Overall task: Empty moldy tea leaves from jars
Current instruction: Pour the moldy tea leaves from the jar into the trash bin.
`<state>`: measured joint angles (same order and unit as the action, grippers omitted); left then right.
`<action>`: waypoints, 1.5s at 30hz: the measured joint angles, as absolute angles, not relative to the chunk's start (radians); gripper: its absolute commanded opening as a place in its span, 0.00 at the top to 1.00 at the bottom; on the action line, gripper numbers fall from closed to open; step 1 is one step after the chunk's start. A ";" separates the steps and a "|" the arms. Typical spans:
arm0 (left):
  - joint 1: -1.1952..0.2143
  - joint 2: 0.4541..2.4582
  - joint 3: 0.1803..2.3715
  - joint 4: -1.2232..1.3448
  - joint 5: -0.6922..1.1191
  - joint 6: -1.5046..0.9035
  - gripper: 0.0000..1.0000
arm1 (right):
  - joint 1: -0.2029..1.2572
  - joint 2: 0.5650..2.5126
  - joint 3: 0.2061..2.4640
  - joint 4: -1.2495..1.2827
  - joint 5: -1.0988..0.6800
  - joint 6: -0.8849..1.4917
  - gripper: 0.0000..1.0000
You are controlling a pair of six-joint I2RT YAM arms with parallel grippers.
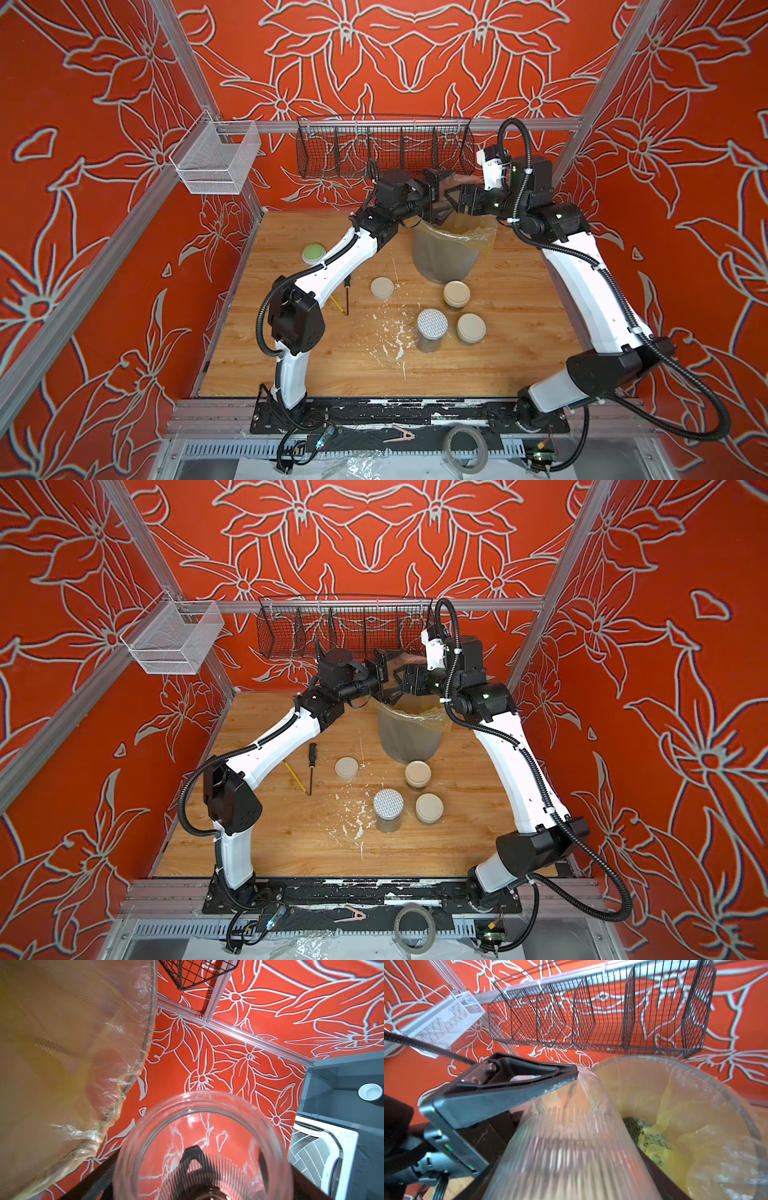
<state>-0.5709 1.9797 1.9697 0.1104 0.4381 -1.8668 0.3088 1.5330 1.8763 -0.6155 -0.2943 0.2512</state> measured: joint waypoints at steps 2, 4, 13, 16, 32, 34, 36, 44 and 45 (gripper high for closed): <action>-0.574 1.989 1.974 0.142 0.442 -1.913 0.05 | 0.309 1.531 1.866 -0.590 -0.291 0.249 1.00; -0.577 2.001 1.977 0.175 0.442 -1.963 0.10 | 0.309 1.531 1.861 -0.583 -0.279 0.247 1.00; -0.607 2.035 1.925 0.332 0.393 -2.039 0.23 | 0.310 1.531 1.850 -0.606 -0.172 0.221 1.00; -0.617 2.035 1.915 0.355 0.364 -2.039 0.23 | 0.310 1.531 1.850 -0.610 -0.163 0.213 1.00; -0.599 2.004 1.789 0.429 0.293 -2.037 0.03 | 0.311 1.607 1.943 -0.702 -0.156 0.287 1.00; -0.583 1.968 1.769 0.384 0.290 -2.012 0.03 | 0.311 1.607 1.968 -0.715 -0.153 0.293 1.00; -0.570 1.921 1.748 0.316 0.276 -1.972 0.03 | 0.311 1.607 1.991 -0.718 -0.139 0.297 1.00; -0.544 1.641 1.673 -0.052 0.082 -1.697 0.03 | 0.311 1.656 2.152 -0.801 -0.033 0.291 1.00; -0.542 1.610 1.658 -0.075 0.063 -1.664 0.03 | 0.311 1.675 2.185 -0.823 -0.026 0.287 1.00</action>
<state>-0.5419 1.6096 1.6585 -0.0750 0.0631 -1.6642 0.3115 1.6749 2.1849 -0.8234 -0.0261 0.2867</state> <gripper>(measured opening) 0.966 0.840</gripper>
